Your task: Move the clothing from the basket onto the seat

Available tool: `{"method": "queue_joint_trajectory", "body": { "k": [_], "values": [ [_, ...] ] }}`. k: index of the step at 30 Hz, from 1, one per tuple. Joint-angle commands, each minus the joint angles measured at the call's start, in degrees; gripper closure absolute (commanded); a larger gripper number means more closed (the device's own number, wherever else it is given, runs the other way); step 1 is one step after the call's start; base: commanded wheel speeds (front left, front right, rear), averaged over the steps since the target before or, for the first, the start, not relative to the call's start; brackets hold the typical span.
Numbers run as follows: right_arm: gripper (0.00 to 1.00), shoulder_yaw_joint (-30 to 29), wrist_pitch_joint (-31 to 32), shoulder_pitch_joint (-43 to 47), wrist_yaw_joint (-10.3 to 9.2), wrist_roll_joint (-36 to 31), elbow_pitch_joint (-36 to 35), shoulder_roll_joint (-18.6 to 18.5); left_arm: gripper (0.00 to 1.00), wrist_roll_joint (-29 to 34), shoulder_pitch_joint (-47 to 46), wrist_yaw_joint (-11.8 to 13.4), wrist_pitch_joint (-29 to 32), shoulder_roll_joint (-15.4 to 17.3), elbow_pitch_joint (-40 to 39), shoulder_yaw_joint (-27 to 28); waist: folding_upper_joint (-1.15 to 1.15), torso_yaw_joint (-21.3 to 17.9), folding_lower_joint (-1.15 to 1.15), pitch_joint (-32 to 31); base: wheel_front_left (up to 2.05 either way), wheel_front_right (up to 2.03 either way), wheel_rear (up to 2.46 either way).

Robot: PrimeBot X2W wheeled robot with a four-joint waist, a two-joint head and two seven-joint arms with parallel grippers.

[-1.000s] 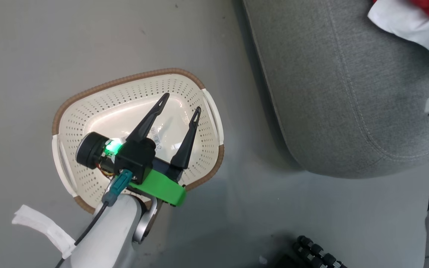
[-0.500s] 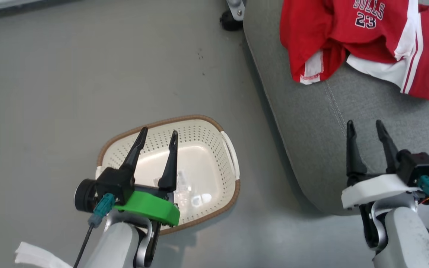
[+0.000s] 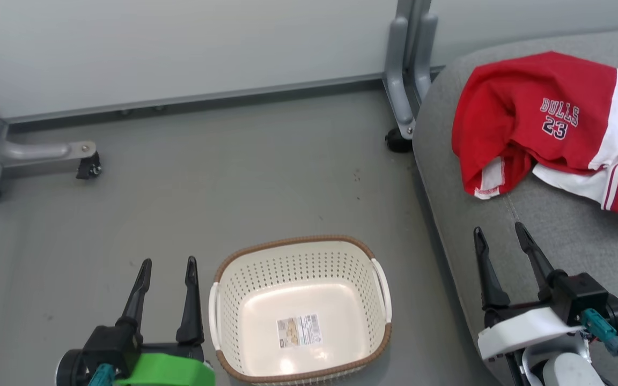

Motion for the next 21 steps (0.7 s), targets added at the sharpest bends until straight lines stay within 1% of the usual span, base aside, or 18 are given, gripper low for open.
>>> {"method": "queue_joint_trajectory", "body": {
  "k": [1, 5, 8, 15, 21],
  "values": [
    [0.0, 0.22, -0.16, 1.86, -0.08, -0.17, -0.8, -0.23, 0.0, 0.48, 2.08, -0.39, -0.01, -0.02, -0.93, 0.62, 0.0, 4.36, 0.01, -6.46, 0.0, 0.0, 0.0],
    [0.0, 1.13, -0.17, 5.51, -0.08, 0.7, -3.35, -0.2, 0.0, 1.98, 6.2, -0.96, -0.01, -0.24, -3.53, 2.23, 0.0, 3.69, 0.01, -8.46, 0.0, 0.0, 0.0],
    [0.0, 1.75, -0.17, 8.09, -0.08, 1.16, -4.27, -0.21, 0.0, 3.3, 8.72, -1.33, -0.01, -0.33, -4.72, 2.24, 0.0, 3.2, 0.01, -9.66, 0.0, 0.0, 0.0],
    [0.0, 2.6, -0.17, 10.97, -0.08, 1.18, -4.23, -0.65, 0.0, 2.89, 12.56, -0.25, -0.01, -0.35, -5.0, 2.71, 0.0, 2.15, 0.01, -11.8, 0.0, 0.0, 0.0],
    [0.0, 2.76, -0.17, 11.3, -0.08, 1.11, -3.85, -0.62, 0.0, 3.11, 12.67, -0.21, -0.01, -0.35, -4.48, 2.88, 0.0, 2.11, 0.01, -12.78, 0.0, 0.0, 0.0]
  ]
}}
